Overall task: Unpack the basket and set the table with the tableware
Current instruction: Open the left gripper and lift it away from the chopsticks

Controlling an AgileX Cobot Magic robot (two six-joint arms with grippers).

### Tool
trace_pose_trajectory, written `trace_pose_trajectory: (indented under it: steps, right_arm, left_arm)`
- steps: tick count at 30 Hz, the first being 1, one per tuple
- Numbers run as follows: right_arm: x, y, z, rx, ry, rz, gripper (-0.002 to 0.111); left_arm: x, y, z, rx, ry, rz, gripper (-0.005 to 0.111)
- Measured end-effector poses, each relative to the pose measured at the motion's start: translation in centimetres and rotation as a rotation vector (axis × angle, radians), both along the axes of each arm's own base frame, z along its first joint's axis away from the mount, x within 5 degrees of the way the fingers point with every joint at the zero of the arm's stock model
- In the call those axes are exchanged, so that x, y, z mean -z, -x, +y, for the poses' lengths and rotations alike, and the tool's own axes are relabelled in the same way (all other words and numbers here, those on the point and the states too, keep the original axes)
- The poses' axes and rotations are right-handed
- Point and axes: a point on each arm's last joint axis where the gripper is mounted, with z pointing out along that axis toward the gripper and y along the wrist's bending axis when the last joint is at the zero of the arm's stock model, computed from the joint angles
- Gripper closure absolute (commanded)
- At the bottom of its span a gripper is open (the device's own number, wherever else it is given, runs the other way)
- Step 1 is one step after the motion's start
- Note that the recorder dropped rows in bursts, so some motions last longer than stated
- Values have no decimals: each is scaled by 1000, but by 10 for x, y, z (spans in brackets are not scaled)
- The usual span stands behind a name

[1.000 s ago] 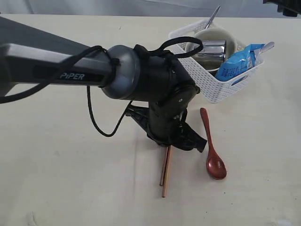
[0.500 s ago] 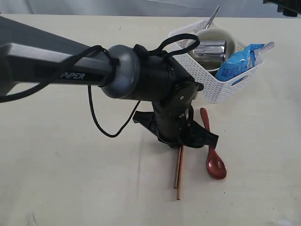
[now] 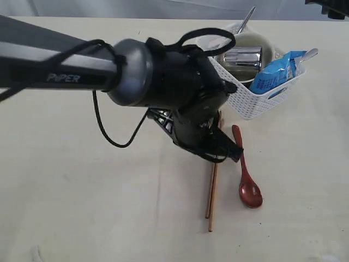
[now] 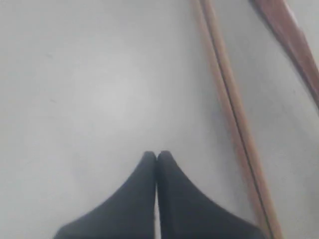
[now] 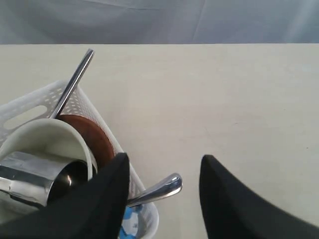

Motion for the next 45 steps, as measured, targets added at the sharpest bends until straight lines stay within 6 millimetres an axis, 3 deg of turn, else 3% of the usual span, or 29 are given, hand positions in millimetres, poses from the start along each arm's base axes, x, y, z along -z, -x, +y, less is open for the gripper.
trace_pose_trajectory:
  steps: [4,6,11,16,23,29,35,45]
  right_arm:
    - [0,0,0,-1,0,-2,64]
    - [0,0,0,-1,0,-2,64]
    - [-4,-3,2,-16,-10,-55,64]
    - [-6,-4,3,-24,-15,-78,64]
    - [-11,-11,1,-12,-17,-85,64]
    - [-12,-35,-27,87,-2,62,64]
    - [17,-53,-42,-3,-201,297,49]
    - [41,-50,-54,57,-380,370,51]
  left_arm:
    - [-47,-11,18,21,-49,-200,107]
    - [-60,-25,36,10,-57,-238,107]
    - [-64,-89,120,-93,21,-205,107]
    - [-66,-112,156,-44,195,-186,107]
    - [-77,-129,163,31,305,-360,107]
    - [-81,-133,162,57,304,-419,107]
    - [-77,-128,161,78,306,-361,107]
    - [-71,-123,160,92,305,-301,107]
